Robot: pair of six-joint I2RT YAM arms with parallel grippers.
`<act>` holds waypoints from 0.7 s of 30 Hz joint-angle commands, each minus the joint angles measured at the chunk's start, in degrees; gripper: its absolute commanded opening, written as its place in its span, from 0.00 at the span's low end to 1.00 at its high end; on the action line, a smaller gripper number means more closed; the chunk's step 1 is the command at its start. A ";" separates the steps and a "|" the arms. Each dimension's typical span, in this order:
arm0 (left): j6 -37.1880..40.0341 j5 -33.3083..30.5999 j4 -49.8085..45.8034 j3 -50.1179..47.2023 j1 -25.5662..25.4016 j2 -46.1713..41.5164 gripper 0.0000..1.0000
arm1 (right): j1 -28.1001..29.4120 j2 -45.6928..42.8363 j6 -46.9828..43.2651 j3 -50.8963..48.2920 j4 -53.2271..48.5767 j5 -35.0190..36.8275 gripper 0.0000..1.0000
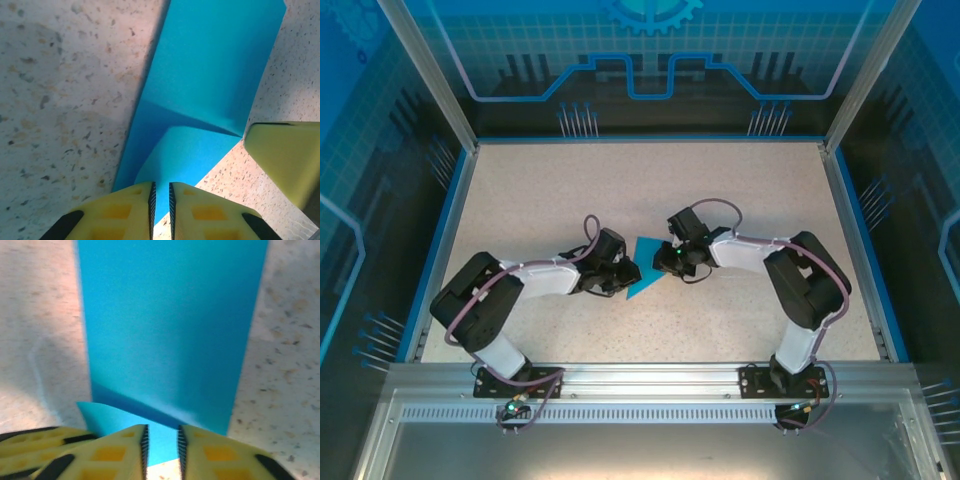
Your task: Fold a paper plane with a square sheet of paper (pick it up from the middle)
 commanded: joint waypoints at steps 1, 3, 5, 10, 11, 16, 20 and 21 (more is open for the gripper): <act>1.45 -0.96 0.59 3.06 -0.50 1.46 0.17 | -0.76 -5.35 -1.19 -1.76 2.87 -1.31 0.34; 1.81 -1.56 0.18 3.47 -0.45 2.17 0.17 | -1.51 -7.19 -1.80 -2.79 2.11 -0.42 0.40; 1.99 -2.44 0.01 3.58 -0.46 2.71 0.16 | -2.61 -8.45 -2.63 -4.02 1.21 0.09 0.49; 2.29 -4.80 -1.00 3.92 -0.44 3.49 0.18 | -3.97 -9.55 -4.04 -6.99 0.89 -0.68 0.62; 2.26 -5.24 -1.18 3.88 -0.49 3.72 0.18 | -4.11 -9.44 -4.22 -7.30 1.14 -1.29 0.63; 1.60 -6.20 -2.11 3.83 -0.44 4.39 0.18 | -4.25 -8.02 -3.77 -7.64 1.82 -3.23 0.65; 0.79 -6.16 -2.59 3.92 -0.43 4.48 0.21 | -4.28 -5.48 -3.31 -6.71 2.31 -5.83 0.65; 0.55 -6.07 -2.65 3.88 -0.45 4.40 0.22 | -4.25 -4.90 -3.11 -6.37 2.31 -6.30 0.64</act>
